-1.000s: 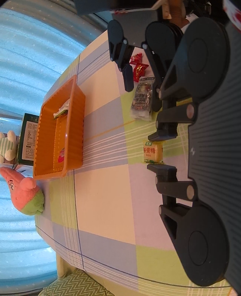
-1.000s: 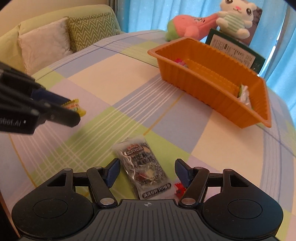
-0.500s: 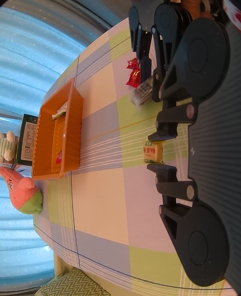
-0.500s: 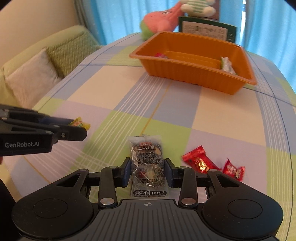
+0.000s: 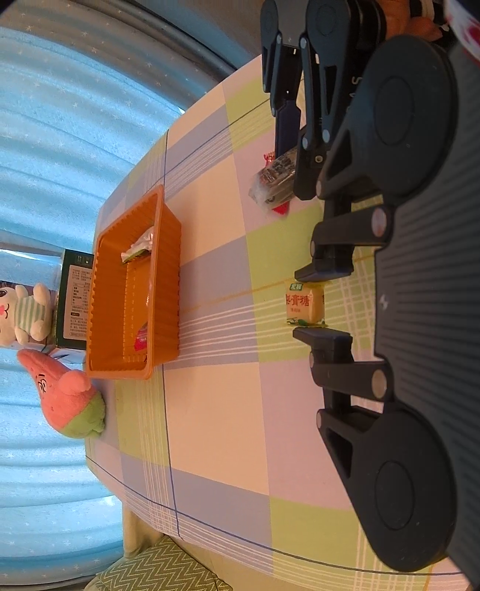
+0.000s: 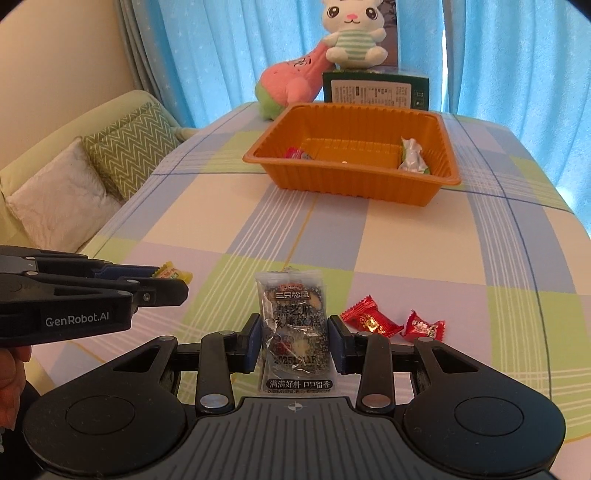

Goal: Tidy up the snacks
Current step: 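Carry the yellow-green candy and snack pack into the orange tray and release both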

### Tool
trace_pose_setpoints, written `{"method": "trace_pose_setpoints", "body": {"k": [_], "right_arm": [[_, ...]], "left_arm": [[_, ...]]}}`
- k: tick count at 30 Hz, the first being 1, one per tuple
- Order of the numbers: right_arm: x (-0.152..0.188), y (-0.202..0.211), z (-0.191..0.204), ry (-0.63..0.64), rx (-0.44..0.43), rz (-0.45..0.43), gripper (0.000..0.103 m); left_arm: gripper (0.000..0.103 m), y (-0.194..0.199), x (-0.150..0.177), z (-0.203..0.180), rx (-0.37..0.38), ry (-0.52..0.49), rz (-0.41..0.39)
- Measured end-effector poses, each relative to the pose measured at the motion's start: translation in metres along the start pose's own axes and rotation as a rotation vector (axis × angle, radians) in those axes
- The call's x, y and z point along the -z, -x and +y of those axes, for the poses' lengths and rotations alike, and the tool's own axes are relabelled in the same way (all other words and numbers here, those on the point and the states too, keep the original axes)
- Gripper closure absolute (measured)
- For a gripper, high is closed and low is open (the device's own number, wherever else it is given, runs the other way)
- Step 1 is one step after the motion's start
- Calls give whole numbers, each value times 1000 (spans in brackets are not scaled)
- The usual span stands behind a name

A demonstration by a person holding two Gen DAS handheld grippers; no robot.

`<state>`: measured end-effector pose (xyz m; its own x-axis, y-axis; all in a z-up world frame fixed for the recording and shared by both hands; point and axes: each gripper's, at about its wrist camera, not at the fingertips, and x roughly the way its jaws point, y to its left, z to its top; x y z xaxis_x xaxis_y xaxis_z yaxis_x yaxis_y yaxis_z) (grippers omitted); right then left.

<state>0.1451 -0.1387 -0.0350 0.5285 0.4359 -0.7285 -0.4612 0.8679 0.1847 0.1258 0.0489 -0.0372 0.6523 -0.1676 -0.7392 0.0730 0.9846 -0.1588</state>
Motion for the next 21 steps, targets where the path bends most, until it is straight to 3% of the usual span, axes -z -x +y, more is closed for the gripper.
{"method": "trace_pose_setpoints", "body": {"k": [21], "right_arm": [[-17, 20, -12, -28, 30, -46, 65]], "left_arm": [[80, 15, -19, -11, 10, -15, -23]]}}
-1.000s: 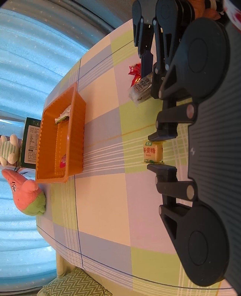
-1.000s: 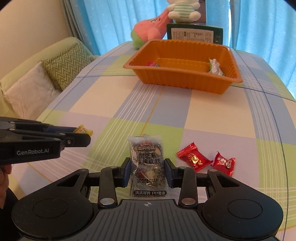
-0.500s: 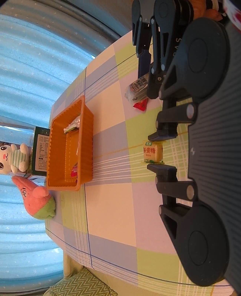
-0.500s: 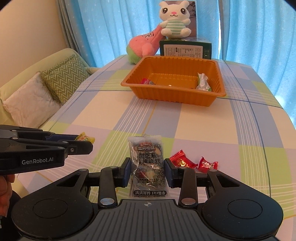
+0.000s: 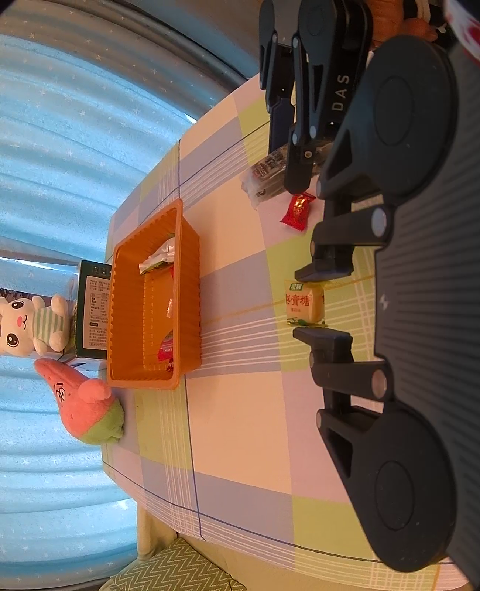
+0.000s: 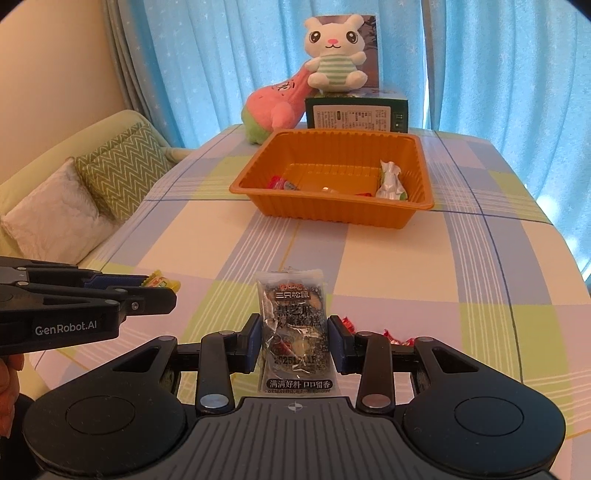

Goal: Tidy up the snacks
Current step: 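Carry the yellow-green candy and snack pack into the orange tray and release both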

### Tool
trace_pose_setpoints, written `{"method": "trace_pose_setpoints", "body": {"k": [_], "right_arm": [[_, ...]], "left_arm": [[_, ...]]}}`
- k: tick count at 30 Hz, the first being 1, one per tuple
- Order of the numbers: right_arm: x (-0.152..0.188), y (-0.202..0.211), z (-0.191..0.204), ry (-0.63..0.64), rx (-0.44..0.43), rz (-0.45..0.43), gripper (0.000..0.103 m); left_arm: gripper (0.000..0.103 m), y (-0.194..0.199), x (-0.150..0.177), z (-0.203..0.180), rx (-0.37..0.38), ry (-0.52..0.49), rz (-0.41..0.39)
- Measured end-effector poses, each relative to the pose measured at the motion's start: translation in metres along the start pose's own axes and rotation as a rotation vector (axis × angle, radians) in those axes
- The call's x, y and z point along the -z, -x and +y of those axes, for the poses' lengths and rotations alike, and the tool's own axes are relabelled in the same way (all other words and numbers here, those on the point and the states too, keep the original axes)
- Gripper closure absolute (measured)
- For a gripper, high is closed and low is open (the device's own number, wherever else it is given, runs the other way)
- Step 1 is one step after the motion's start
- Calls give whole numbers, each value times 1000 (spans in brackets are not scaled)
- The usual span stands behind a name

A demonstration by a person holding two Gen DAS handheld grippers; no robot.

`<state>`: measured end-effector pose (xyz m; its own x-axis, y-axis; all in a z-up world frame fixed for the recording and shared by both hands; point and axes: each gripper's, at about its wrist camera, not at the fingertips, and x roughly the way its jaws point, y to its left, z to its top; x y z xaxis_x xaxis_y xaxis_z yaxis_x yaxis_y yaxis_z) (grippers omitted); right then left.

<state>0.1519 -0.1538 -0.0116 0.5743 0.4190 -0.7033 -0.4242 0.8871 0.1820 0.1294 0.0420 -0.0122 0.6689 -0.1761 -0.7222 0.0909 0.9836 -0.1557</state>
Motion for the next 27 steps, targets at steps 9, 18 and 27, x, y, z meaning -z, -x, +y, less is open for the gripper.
{"method": "trace_pose_setpoints", "body": {"k": [9, 18, 27], "right_arm": [[-35, -11, -20, -18, 22, -16, 65], [-91, -36, -45, -42, 30, -49, 65], [-147, -72, -77, -105, 25, -62, 65]], "left_arm": [[80, -17, -32, 5, 29, 16, -12], [80, -44, -89, 12, 43, 16, -48], [80, -89, -148, 24, 46, 46, -70]]}}
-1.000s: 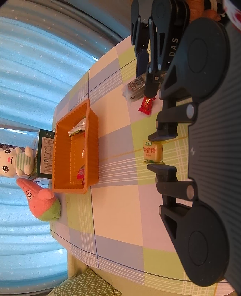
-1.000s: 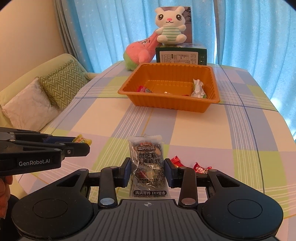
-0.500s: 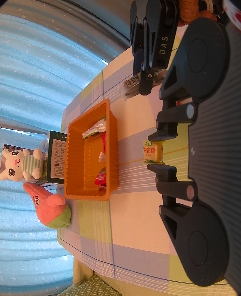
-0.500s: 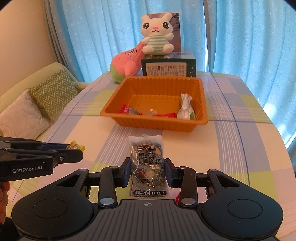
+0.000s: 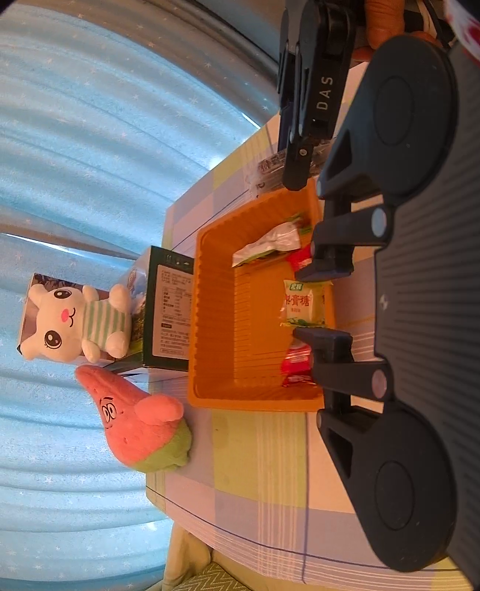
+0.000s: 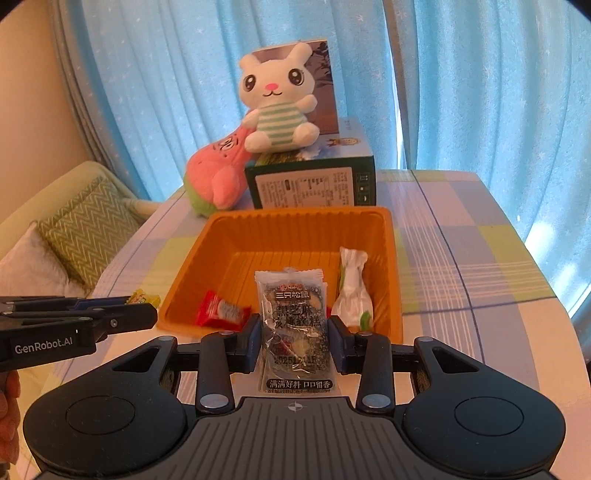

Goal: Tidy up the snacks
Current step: 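Carry the yellow-green candy and snack pack into the orange tray and release both, then withdraw both tools from the tray toward the two red candies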

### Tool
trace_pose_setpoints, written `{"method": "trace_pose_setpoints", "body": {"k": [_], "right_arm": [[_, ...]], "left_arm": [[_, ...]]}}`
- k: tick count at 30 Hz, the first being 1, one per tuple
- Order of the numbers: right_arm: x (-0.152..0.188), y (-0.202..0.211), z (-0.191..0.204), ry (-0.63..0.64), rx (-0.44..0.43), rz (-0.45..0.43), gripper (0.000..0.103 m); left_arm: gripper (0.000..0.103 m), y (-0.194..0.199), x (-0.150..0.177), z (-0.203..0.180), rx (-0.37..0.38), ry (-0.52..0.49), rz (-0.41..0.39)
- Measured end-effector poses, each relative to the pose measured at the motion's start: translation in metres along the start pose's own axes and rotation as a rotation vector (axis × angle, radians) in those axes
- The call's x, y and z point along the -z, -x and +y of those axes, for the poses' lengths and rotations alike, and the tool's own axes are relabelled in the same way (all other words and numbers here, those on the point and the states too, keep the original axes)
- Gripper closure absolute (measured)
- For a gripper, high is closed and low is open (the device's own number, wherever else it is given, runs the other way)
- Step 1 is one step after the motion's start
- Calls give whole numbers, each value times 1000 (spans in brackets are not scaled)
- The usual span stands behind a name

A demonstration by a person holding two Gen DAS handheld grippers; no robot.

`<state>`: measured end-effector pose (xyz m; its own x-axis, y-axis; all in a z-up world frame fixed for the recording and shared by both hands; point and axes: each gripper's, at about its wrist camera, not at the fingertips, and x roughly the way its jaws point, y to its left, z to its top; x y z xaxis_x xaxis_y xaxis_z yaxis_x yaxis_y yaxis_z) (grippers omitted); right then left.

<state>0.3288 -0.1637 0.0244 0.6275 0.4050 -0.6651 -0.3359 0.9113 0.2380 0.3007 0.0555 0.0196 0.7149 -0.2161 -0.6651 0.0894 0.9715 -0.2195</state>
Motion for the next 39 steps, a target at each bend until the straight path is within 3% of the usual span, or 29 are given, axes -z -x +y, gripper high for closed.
{"method": "trace_pose_setpoints", "body": {"k": [8, 17, 20, 31, 39], "right_arm": [[-26, -35, -15, -20, 22, 11, 65], [-29, -52, -22, -29, 34, 26, 65], [-27, -53, -25, -38, 36, 33, 65], [-26, -56, -32, -78, 27, 42, 65], [-39, -63, -29, -119, 4, -12, 65]], "left_arm": [[80, -44, -26, 6, 2, 27, 15], [78, -76, -31, 7, 15, 61, 29], [57, -83, -31, 7, 29, 74, 28], [50, -66, -7, 21, -51, 47, 44], [35, -45, 13, 26, -87, 28, 26]]}}
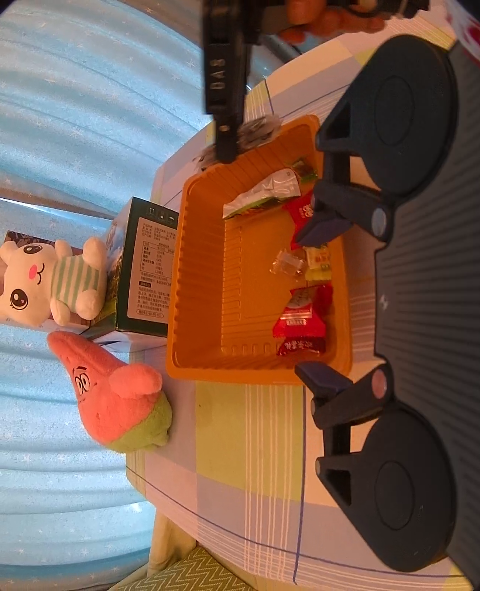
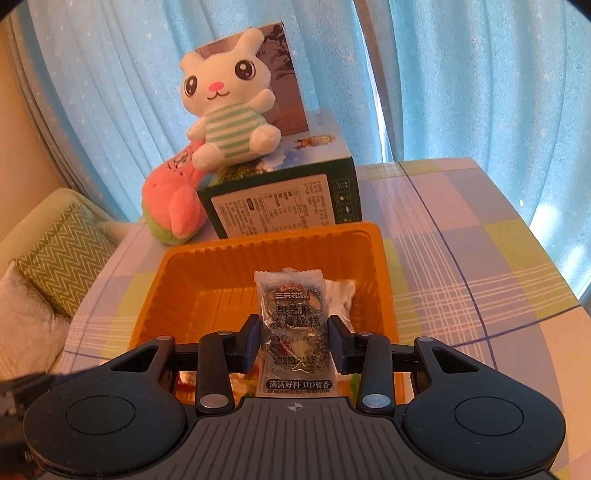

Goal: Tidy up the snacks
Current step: 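Withdraw both tools from the tray toward the two red candies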

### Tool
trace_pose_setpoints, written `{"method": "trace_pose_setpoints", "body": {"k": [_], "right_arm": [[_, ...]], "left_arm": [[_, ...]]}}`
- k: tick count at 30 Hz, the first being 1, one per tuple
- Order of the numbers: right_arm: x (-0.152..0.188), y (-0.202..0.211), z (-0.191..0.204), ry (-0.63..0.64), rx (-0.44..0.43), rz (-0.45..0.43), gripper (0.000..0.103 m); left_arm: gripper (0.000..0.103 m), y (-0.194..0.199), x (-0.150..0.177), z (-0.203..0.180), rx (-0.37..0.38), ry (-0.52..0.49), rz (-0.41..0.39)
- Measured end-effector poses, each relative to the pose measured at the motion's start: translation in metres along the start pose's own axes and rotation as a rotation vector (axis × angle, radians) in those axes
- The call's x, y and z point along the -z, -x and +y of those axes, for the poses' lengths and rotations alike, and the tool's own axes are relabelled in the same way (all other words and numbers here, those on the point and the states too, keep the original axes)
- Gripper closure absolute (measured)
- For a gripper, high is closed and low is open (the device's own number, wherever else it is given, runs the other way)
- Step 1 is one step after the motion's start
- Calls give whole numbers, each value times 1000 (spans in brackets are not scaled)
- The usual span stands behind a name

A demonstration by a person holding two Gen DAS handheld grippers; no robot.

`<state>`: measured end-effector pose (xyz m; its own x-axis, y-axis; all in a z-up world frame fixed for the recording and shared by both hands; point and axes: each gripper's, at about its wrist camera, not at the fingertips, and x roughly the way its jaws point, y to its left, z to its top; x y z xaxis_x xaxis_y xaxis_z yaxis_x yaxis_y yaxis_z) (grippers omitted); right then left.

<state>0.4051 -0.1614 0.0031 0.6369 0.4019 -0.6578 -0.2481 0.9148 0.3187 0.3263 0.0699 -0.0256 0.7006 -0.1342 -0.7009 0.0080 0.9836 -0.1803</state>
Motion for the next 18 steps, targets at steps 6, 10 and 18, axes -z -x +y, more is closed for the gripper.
{"method": "trace_pose_setpoints", "body": {"k": [6, 10, 18], "right_arm": [[2, 18, -7, -50, -16, -51, 32], [23, 39, -15, -84, -7, -45, 32], [95, 89, -19, -143, 56, 37, 32]], "left_arm": [[30, 17, 16, 1, -7, -1, -14], [29, 31, 31, -1, -7, 3, -20], [25, 69, 67, -13, -8, 12, -17]]}}
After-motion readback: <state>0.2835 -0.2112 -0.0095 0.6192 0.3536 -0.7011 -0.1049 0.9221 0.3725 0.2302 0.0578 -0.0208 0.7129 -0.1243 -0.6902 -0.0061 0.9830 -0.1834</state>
